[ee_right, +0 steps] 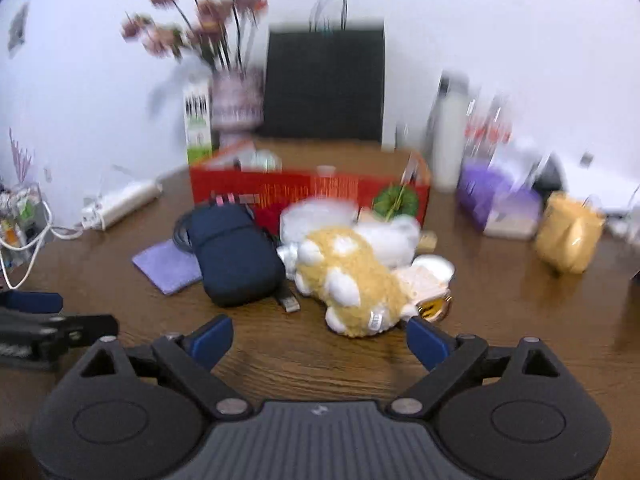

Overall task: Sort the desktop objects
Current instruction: 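Grasp the navy zip pouch with the left tool while the right tool grasps the yellow plush toy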

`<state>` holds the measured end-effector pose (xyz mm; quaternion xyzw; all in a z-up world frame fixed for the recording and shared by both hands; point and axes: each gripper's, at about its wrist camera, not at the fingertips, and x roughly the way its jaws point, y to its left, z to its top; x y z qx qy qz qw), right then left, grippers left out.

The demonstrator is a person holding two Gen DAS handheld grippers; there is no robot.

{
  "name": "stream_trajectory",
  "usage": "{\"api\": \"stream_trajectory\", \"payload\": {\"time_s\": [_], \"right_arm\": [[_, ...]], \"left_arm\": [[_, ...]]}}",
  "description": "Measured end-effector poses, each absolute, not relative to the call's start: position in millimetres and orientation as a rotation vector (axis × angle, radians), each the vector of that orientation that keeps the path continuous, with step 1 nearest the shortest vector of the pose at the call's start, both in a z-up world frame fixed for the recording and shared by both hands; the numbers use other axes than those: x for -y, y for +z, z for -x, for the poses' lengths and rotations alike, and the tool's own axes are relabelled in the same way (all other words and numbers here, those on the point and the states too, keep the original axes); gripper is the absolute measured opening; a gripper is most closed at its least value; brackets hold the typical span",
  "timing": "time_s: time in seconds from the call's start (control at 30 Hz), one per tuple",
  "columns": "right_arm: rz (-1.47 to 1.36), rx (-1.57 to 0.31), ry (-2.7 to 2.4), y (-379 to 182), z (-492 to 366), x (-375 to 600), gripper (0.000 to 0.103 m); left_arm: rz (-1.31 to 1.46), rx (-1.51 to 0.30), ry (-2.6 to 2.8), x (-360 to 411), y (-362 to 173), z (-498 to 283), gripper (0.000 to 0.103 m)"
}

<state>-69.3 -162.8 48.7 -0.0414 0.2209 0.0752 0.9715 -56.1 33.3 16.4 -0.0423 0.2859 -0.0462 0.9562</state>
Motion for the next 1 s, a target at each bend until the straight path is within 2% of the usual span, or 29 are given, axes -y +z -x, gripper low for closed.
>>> {"api": "stream_trajectory", "payload": {"time_s": [0.07, 0.13, 0.23, 0.37, 0.47, 0.57, 0.6, 0.67, 0.7, 0.9, 0.97, 1.0], "right_arm": [[0.135, -0.363, 0.142, 50, 86, 158, 0.103], [0.164, -0.336, 0.167, 51, 91, 157, 0.103], [0.114, -0.452, 0.256, 50, 82, 159, 0.103], [-0.014, -0.435, 0.268, 51, 80, 168, 0.100], [0.016, -0.501, 0.272, 51, 68, 168, 0.100], [0.037, -0.429, 0.240, 53, 68, 172, 0.089], [0.014, -0.386, 0.236, 52, 74, 176, 0.091], [-0.034, -0.340, 0.242, 52, 76, 185, 0.101], [-0.041, -0.354, 0.272, 51, 71, 187, 0.101], [0.080, -0.426, 0.169, 50, 24, 188, 0.096], [0.105, -0.472, 0.198, 48, 2, 190, 0.081], [0.118, -0.491, 0.223, 46, -10, 190, 0.080]], "left_arm": [[0.071, -0.564, -0.122, -30, 15, 59, 0.103], [0.070, -0.544, -0.133, -30, 15, 59, 0.103], [0.074, -0.555, -0.136, -26, 13, 56, 0.103], [0.053, -0.575, -0.147, -20, 10, 53, 0.103], [0.048, -0.550, -0.160, -18, 15, 54, 0.103], [0.059, -0.544, -0.180, -15, 18, 47, 0.103], [0.059, -0.547, -0.184, -13, 18, 42, 0.103], [0.050, -0.559, -0.197, -8, 18, 29, 0.103], [0.036, -0.569, -0.209, -5, 18, 20, 0.103], [0.000, -0.616, -0.255, 18, 17, -47, 0.103], [-0.069, -0.633, -0.213, 27, 14, -68, 0.103], [-0.069, -0.659, -0.190, 29, 12, -80, 0.103]]}}
